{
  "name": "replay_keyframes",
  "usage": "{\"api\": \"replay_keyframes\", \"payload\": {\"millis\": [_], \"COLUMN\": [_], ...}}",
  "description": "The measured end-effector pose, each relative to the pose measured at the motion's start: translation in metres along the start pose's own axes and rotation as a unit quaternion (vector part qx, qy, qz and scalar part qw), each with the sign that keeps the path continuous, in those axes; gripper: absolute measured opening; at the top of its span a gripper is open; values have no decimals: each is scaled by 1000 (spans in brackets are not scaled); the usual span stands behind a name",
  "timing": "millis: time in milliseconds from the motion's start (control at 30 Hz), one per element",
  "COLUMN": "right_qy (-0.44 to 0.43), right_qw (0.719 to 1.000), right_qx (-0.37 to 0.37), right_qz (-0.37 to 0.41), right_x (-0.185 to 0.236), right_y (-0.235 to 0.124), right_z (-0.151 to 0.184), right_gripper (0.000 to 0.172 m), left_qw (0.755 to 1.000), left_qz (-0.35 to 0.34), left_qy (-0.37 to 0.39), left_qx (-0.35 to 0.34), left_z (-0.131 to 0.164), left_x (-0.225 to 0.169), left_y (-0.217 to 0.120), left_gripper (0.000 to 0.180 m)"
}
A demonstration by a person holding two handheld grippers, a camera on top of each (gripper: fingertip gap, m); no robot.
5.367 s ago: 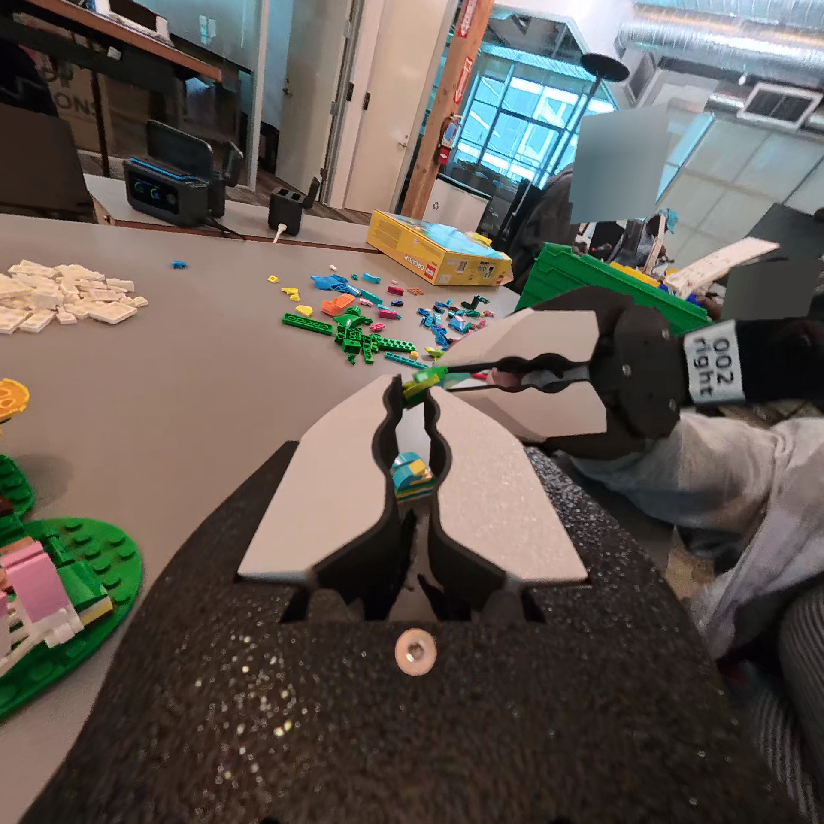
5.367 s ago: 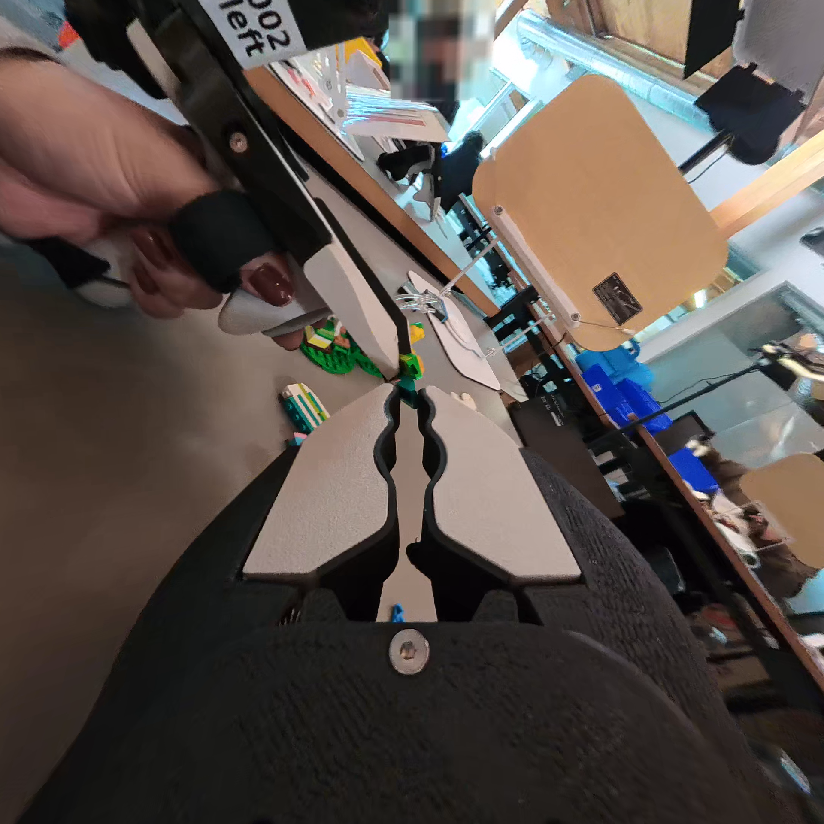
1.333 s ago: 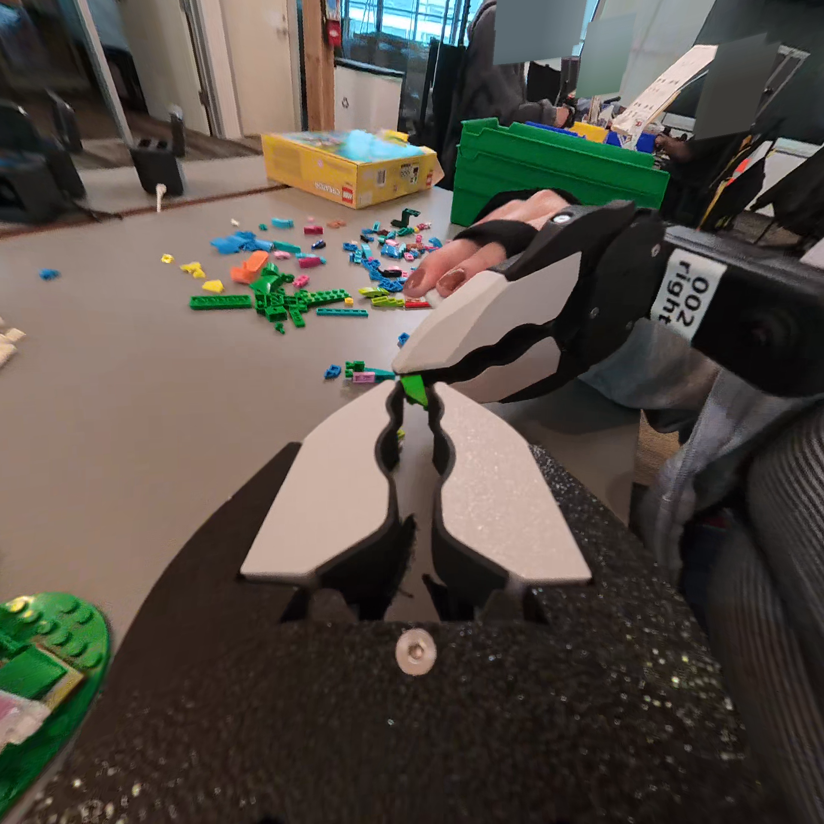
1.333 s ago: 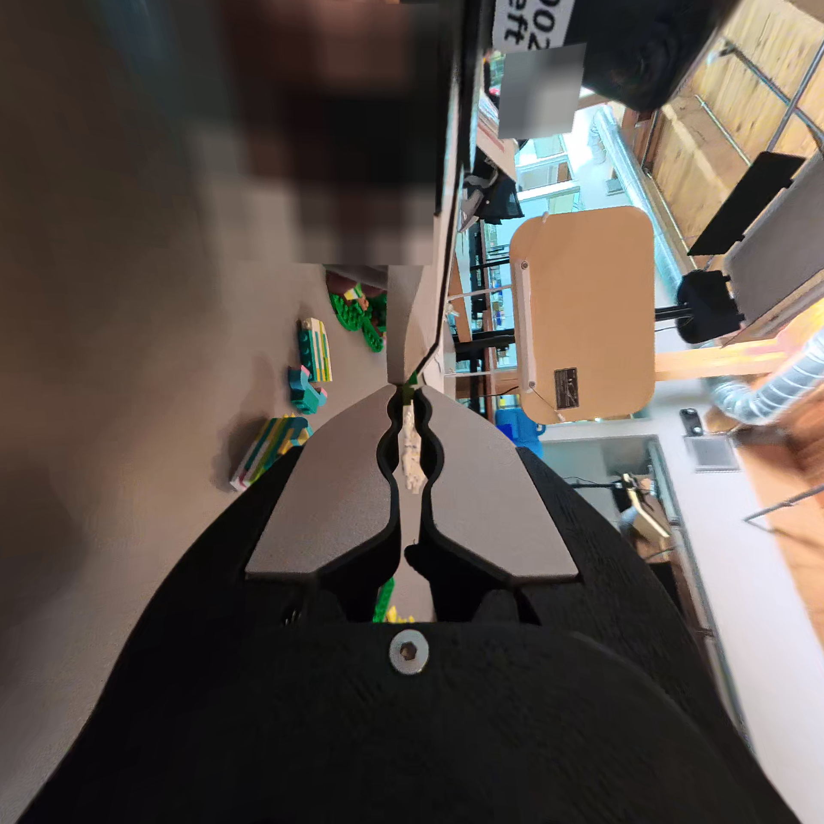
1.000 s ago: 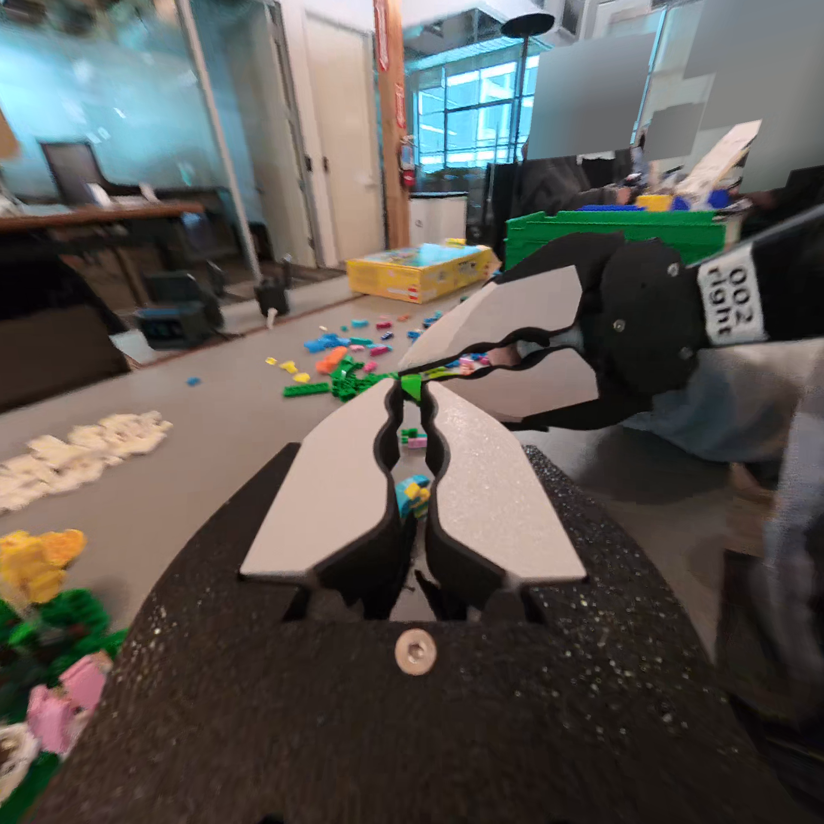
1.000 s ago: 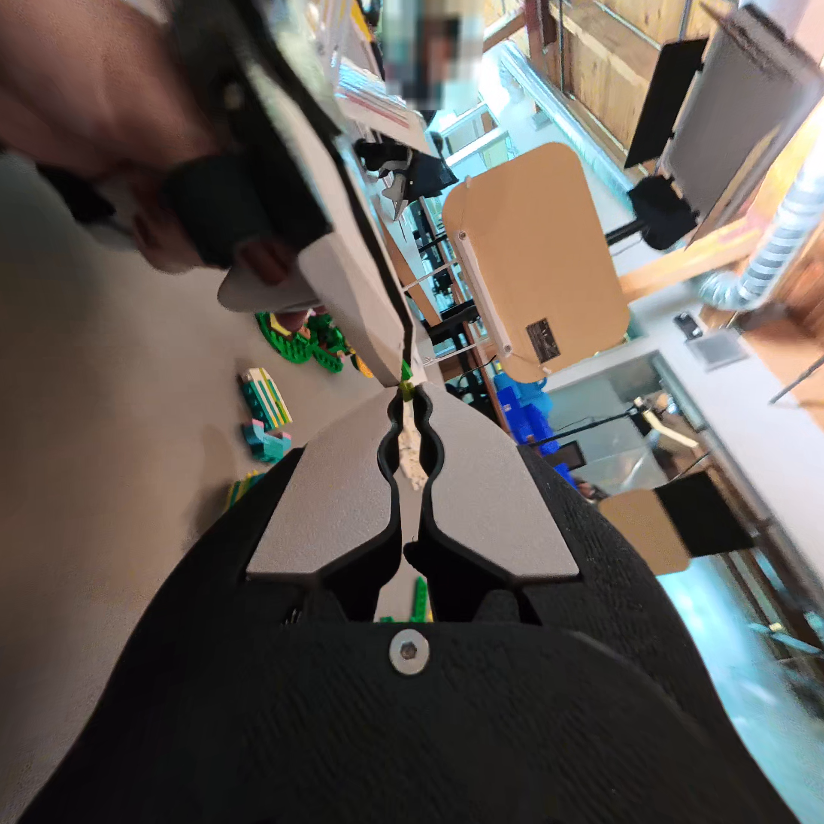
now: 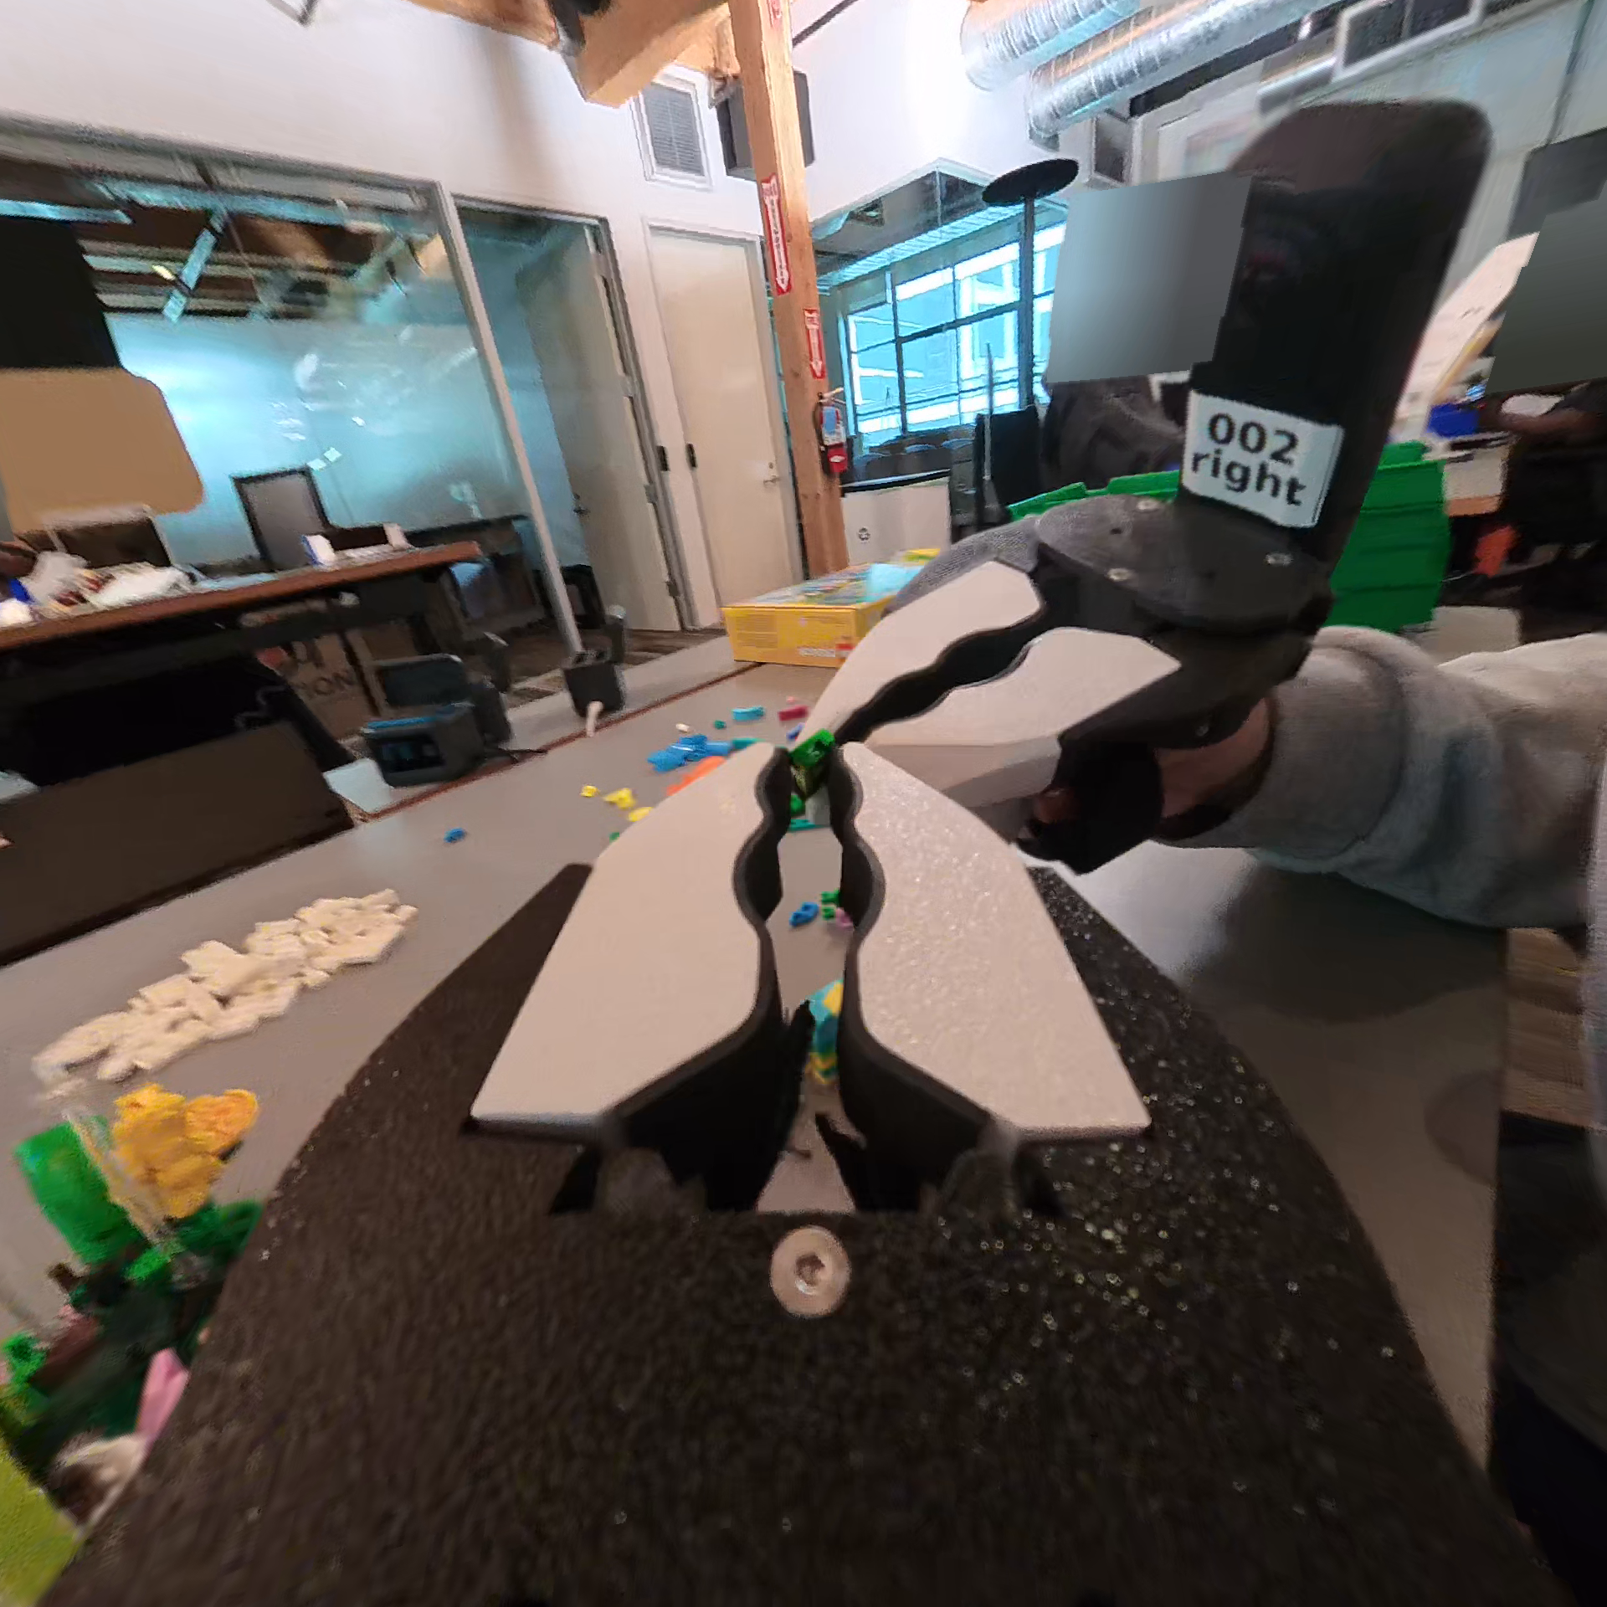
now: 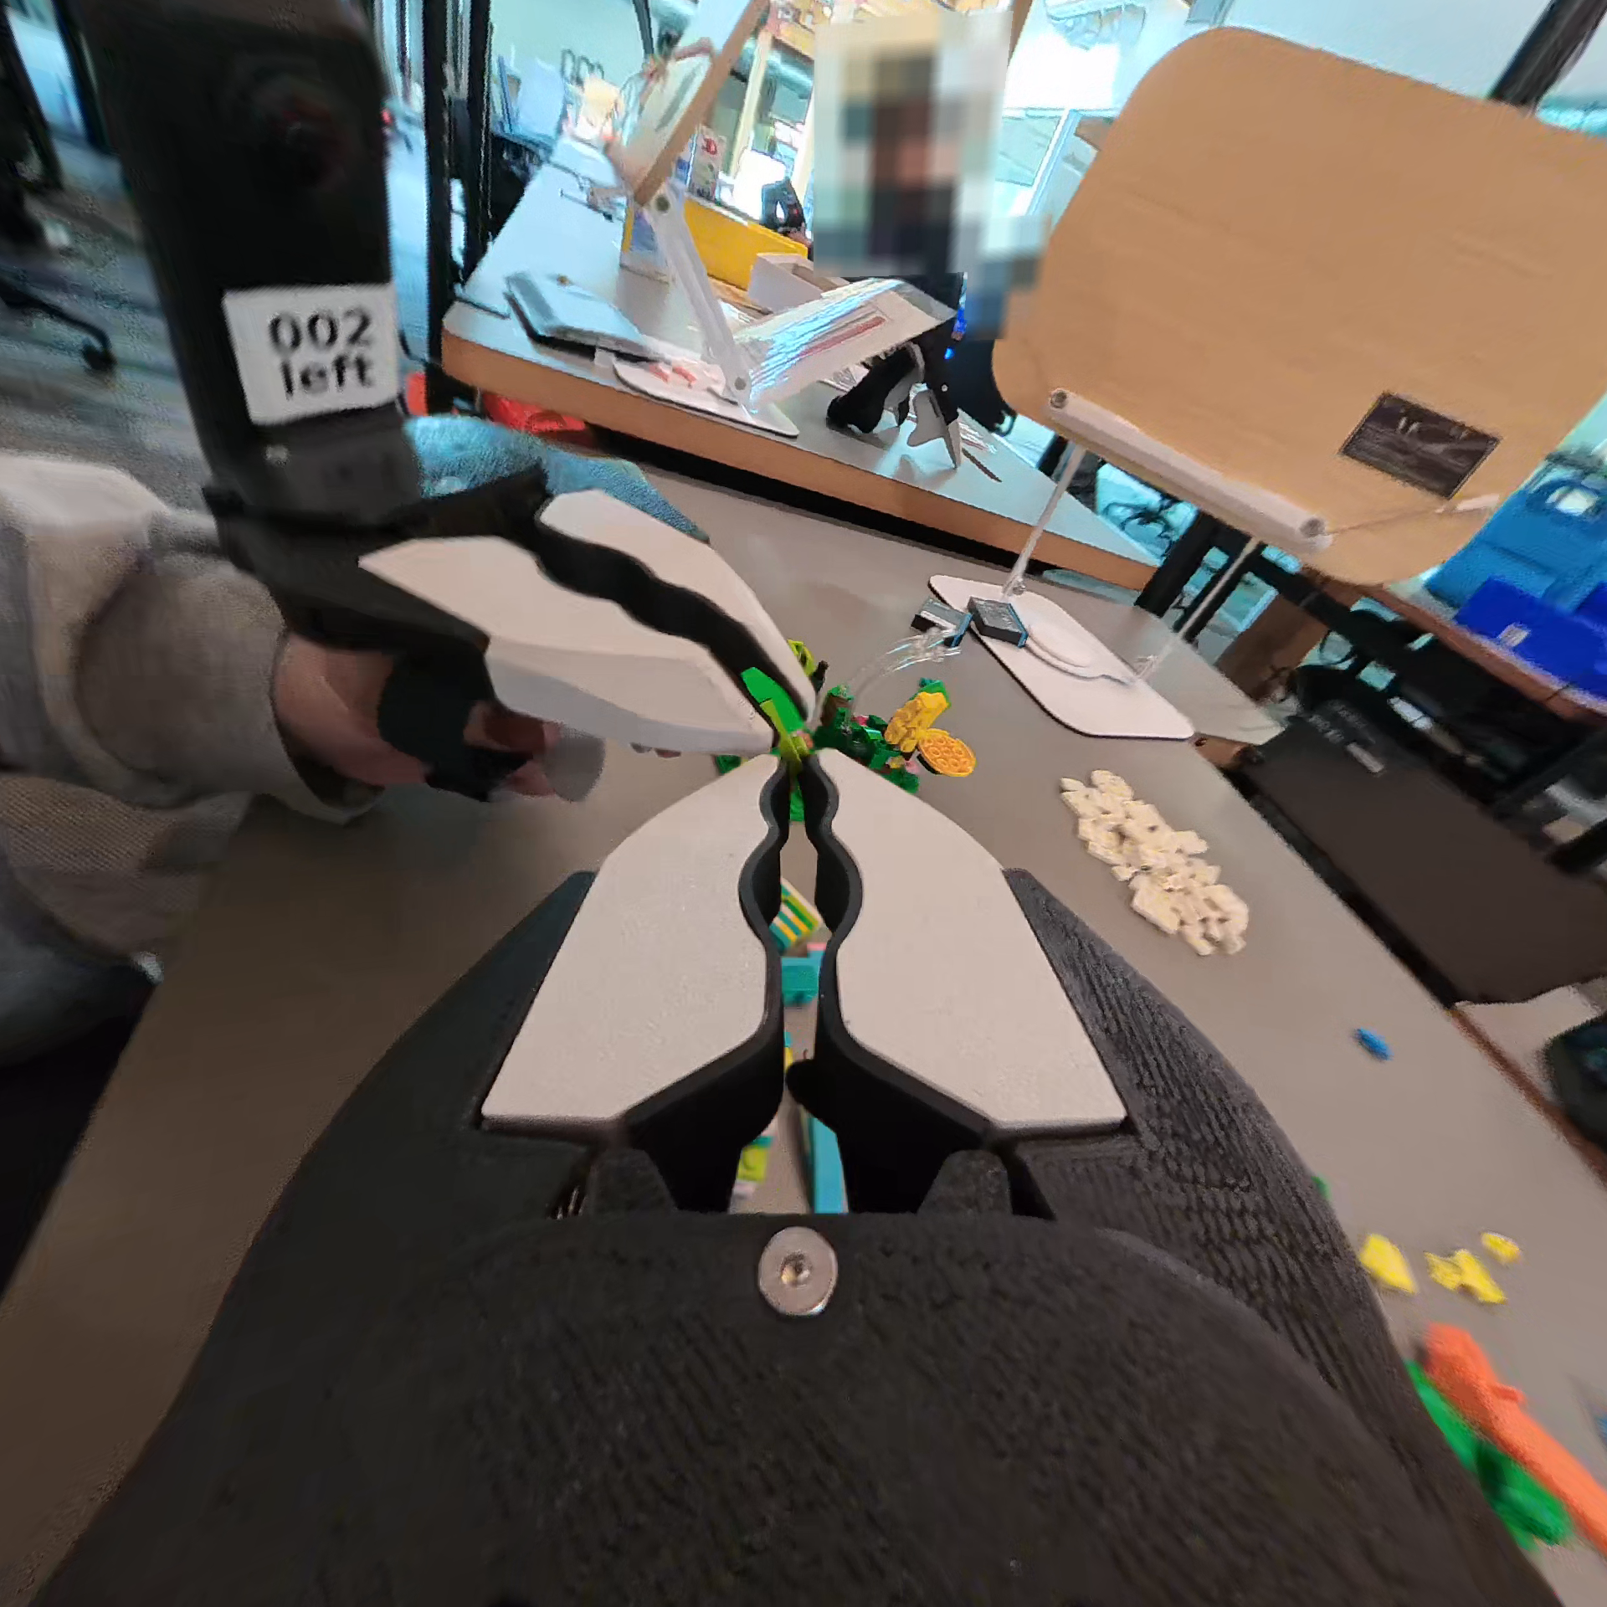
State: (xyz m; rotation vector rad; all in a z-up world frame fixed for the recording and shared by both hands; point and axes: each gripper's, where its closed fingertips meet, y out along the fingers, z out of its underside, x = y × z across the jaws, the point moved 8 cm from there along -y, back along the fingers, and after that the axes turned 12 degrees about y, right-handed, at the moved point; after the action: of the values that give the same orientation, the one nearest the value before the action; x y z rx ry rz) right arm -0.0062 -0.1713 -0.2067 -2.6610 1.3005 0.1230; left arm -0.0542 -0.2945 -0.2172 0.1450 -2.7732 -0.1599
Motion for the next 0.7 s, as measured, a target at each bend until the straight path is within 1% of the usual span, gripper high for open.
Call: {"api": "replay_keyframes", "payload": {"millis": [67,100,200,300,367,433,467,500,567,700], "right_qy": [-42,-45,-20,-24,-26,-17,-16,-18,-19,-20], "right_qw": [999,999,1000,1000,999,998,997,996,993,988], "right_qx": [-2,-3,-2,9,25,37,48,57,72,95], "right_qz": [11,11,-11,-16,-30,-52,-61,-70,-87,-118], "right_x": [2,3,3,3,3,4,5,5,8,13], "right_y": [-1,-1,-1,0,0,-1,-1,-1,-1,0], "right_z": [2,2,3,5,7,8,9,11,14,17], "right_gripper": [1,2,6,2,2,1,1,1,1,1], "left_qw": [999,999,996,995,995,993,989,986,981,973], "left_qz": [23,33,60,75,92,108,116,123,148,193], "left_qy": [-26,-36,-62,-71,-43,46,84,103,111,115], "left_qx": [1,0,-1,11,22,27,37,47,52,58], "left_z": [1,1,3,6,6,2,0,-1,-1,1], "left_x": [1,2,5,6,5,4,4,3,1,-6], "left_y": [1,0,0,-1,-3,-9,-12,-13,-15,-16], "left_gripper": [8,8,8,8,9,19,20,19,18,8]}}
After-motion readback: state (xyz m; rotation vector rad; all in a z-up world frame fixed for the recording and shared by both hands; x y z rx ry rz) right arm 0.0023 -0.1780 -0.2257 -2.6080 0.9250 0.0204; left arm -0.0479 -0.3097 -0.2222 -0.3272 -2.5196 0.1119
